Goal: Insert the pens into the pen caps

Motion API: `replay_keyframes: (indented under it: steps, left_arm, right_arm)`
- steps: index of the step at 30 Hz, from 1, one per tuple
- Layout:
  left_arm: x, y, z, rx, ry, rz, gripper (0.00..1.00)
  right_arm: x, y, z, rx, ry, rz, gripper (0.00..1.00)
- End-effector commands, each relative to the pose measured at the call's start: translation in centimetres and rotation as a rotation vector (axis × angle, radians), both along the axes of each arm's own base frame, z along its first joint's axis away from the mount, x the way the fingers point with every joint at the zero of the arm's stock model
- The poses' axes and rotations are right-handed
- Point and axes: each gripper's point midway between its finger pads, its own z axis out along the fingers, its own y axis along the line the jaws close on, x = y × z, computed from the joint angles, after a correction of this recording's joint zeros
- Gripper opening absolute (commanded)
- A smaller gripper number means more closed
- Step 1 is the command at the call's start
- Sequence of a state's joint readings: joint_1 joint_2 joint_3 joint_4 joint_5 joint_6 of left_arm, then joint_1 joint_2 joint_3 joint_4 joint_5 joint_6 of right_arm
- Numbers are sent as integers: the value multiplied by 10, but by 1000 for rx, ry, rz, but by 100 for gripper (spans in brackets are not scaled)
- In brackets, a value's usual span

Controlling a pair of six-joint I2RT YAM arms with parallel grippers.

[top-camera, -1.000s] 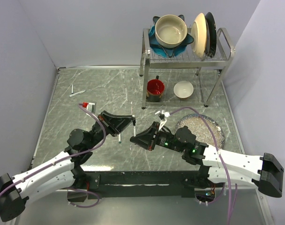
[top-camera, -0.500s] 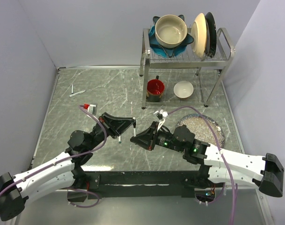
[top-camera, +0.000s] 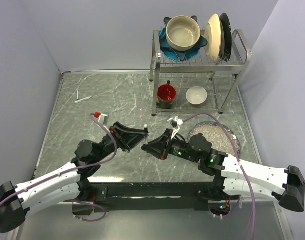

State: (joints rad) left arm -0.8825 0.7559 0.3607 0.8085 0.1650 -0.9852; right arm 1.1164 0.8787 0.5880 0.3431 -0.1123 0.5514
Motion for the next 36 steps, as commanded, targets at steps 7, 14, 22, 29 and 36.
replay_keyframes:
  steps: [7,14,22,29,36]
  left_arm:
    - [-5,-3,16,47,-77,-2,69]
    - [5,-6,24,98,-102,46,70]
    - [8,-5,39,114,-130,68,68]
    - [1,-12,35,127,-115,13,6]
    - [-17,-18,10,99,-28,-114,1]
  right_arm:
    - [3,-6,42,93,-72,-22,0]
    - [-4,-7,40,93,-76,11,0]
    - [-10,-4,37,89,-65,51,0]
    - [-10,-6,50,116,-84,44,0]
    - [30,-32,118,255,-161,-194,0]
